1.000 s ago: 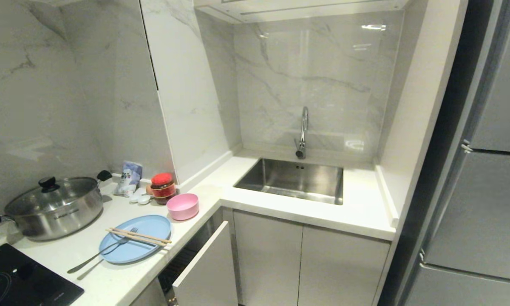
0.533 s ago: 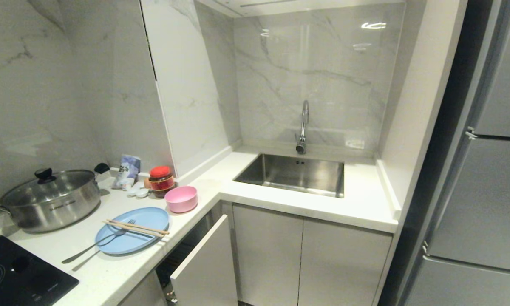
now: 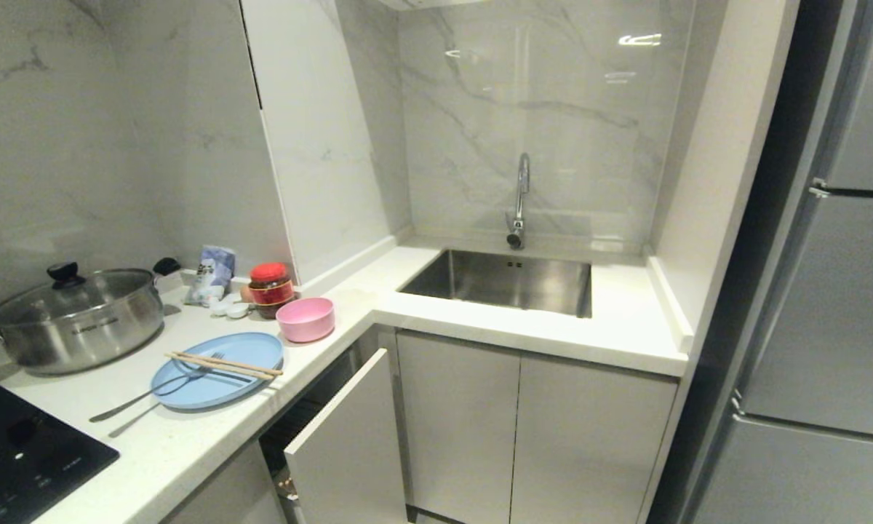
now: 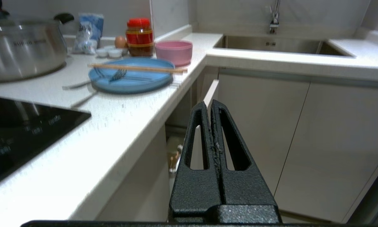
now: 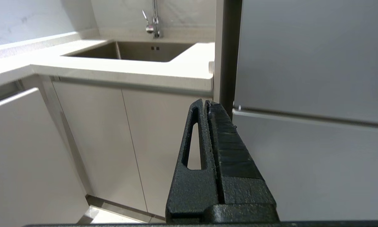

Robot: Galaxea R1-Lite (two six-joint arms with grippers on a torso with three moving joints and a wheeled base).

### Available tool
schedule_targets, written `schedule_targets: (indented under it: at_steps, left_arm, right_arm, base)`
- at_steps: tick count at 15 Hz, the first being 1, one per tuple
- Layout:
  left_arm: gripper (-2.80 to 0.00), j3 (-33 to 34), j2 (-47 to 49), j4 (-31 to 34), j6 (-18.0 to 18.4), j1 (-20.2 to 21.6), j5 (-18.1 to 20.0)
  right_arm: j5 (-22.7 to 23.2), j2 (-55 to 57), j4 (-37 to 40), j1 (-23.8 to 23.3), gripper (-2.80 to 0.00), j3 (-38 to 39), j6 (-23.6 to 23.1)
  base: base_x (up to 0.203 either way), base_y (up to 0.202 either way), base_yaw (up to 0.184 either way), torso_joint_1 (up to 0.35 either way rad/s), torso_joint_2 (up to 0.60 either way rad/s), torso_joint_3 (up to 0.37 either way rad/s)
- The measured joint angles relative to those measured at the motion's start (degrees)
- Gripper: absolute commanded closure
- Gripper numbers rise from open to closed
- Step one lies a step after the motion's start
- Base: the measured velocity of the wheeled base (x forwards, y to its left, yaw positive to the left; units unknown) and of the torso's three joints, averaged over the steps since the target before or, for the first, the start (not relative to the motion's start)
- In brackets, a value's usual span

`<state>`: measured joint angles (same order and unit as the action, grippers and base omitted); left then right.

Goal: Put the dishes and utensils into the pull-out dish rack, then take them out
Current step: Open the cupboard

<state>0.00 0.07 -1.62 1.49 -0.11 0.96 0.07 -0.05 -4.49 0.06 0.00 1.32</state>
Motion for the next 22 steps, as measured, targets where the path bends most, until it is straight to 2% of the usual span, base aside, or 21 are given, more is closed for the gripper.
schedule_targets:
  at_steps: [14,22]
  left_arm:
    - [0.00,0.00,0.00,0.04,0.00,0.00,0.00]
    - [0.00,0.00,0.00,0.05,0.00,0.00,-0.02]
  right_arm:
    - [0.00,0.00,0.00,0.10,0.00,0.00,0.00]
    - [0.00,0.00,-0.05,0.10,0.00,0.00,-0.09]
  base:
    - [0.000,0.000,0.000,-0.234,0.52,0.281]
    - [0.000,0.000,0.000,-0.036,0.09,0.048]
